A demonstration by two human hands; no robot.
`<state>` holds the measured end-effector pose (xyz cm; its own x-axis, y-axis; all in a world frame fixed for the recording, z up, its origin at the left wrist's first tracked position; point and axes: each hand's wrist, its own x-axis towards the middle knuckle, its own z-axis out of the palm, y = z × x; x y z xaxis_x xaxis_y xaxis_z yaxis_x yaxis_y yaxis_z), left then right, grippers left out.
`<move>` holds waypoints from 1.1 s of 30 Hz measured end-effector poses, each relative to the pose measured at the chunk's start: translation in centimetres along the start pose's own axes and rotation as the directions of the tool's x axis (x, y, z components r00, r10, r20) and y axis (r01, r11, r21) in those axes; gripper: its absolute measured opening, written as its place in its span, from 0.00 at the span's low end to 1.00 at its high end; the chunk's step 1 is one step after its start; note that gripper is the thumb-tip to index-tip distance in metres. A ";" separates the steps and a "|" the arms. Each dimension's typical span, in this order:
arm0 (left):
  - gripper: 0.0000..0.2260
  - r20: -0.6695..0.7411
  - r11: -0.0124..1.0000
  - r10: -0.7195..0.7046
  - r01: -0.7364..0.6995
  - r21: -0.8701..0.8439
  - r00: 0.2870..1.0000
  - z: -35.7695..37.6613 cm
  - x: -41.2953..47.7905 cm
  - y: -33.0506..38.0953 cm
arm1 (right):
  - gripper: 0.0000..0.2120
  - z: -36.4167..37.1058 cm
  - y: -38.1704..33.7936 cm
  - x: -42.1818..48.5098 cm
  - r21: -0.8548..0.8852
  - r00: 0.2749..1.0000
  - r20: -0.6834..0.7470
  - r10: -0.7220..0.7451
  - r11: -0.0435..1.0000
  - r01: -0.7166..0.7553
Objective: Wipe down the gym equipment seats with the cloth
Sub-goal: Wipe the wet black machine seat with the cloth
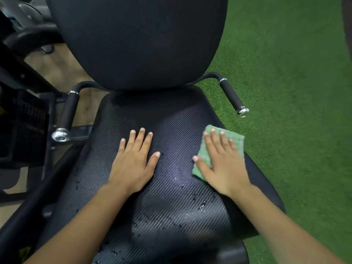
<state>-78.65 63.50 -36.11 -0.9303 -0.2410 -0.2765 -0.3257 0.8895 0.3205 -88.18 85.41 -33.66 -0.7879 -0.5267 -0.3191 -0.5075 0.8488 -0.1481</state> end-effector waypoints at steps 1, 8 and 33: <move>0.36 -0.004 1.000 -0.004 0.004 -0.004 1.000 0.0 0.1 0.1 | 0.40 0.2 -1.0 -0.4 0.011 0.998 -0.003 -0.065 0.998 0.065; 0.37 -0.030 0.998 -0.023 0.022 -0.051 0.999 -0.2 -1.7 0.8 | 0.41 0.3 0.8 -2.0 -0.003 0.996 -0.029 -0.088 0.996 0.088; 0.38 -0.069 0.992 -0.119 0.116 -0.043 0.991 0.1 -4.1 3.2 | 0.39 0.3 3.0 -3.8 -0.028 0.971 -0.017 -0.238 0.971 0.238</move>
<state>-75.88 67.40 -34.09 -0.8945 -0.3711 -0.2493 -0.4383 0.8380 0.3252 -86.55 89.95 -33.13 -0.6501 -0.7145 -0.2586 -0.6897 0.6976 -0.1939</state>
